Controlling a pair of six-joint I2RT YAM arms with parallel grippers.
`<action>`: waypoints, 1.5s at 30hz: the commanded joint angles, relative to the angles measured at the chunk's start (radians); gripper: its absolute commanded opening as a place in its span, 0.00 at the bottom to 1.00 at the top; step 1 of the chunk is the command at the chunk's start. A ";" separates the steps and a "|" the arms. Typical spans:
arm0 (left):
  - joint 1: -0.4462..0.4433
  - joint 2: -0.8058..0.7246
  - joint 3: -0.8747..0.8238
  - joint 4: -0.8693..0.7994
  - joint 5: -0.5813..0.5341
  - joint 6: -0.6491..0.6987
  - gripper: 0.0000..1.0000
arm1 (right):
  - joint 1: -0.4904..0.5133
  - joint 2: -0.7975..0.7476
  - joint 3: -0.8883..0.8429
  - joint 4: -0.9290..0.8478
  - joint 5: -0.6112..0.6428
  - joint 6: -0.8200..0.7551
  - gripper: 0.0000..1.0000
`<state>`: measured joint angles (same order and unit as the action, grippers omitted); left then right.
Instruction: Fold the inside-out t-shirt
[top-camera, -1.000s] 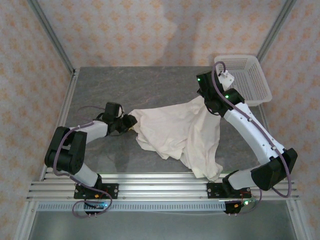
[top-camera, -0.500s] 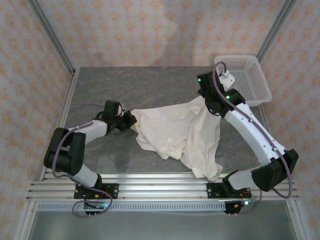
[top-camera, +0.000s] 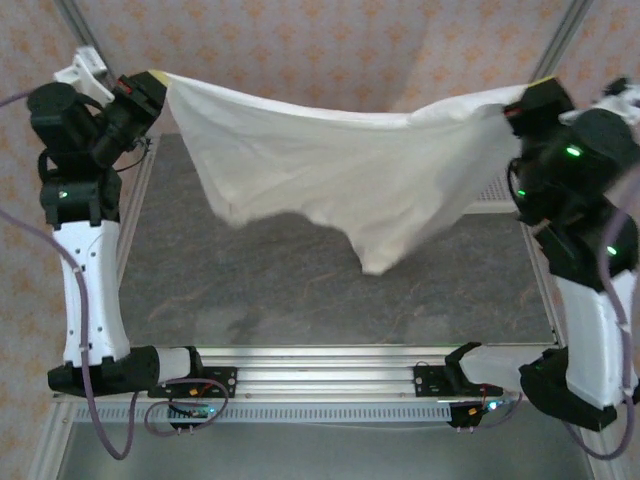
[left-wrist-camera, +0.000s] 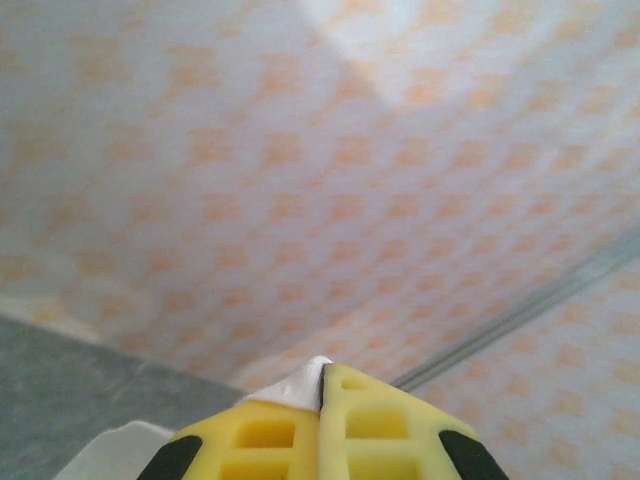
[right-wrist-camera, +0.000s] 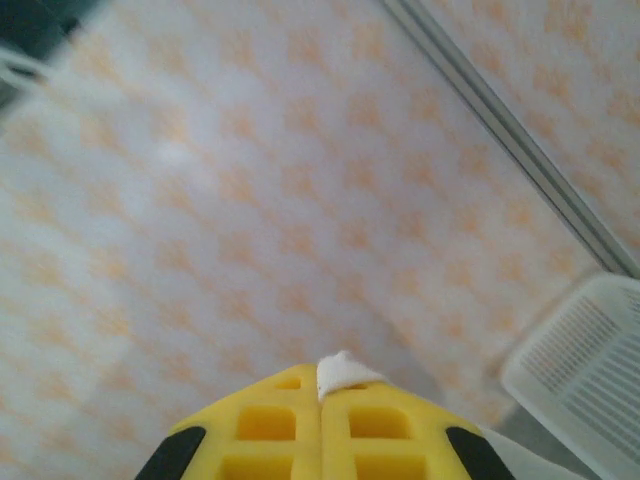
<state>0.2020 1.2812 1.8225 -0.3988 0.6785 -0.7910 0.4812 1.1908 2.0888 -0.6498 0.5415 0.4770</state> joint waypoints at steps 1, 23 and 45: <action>-0.004 -0.010 0.079 -0.069 0.039 -0.063 0.00 | -0.004 -0.045 0.007 0.131 -0.104 -0.075 0.00; -0.004 -0.095 0.371 -0.264 -0.235 0.088 0.00 | -0.005 0.086 0.322 0.189 -0.295 -0.119 0.00; -0.001 0.664 0.183 -0.086 -0.348 0.223 0.72 | -0.250 1.182 0.787 0.020 -0.549 0.062 0.71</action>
<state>0.1963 1.9049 1.9102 -0.4801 0.3546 -0.6182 0.2569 2.4336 2.7865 -0.5957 0.0574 0.4782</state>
